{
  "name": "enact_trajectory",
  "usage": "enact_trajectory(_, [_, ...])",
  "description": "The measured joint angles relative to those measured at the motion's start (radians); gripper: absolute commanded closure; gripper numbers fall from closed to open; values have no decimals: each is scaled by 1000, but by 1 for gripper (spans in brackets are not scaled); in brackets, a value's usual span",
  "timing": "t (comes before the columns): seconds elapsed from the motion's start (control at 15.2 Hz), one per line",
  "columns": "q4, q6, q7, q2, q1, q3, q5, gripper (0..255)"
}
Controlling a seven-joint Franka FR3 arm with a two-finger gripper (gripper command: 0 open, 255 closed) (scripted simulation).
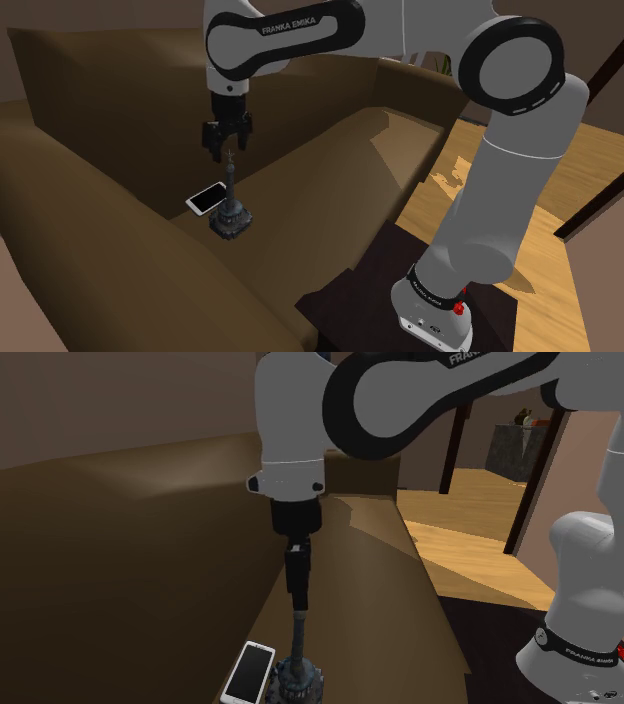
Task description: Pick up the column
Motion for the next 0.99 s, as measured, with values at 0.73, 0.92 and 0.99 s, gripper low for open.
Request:
enact_trajectory(0.73, [-21, 23, 0, 1, 1, 1, 0, 255])
enact_trajectory(0.92, [-6, 6, 0, 0, 0, 0, 0, 255])
enact_trajectory(0.99, [5, -6, 1, -1, 0, 0, 0, 255])
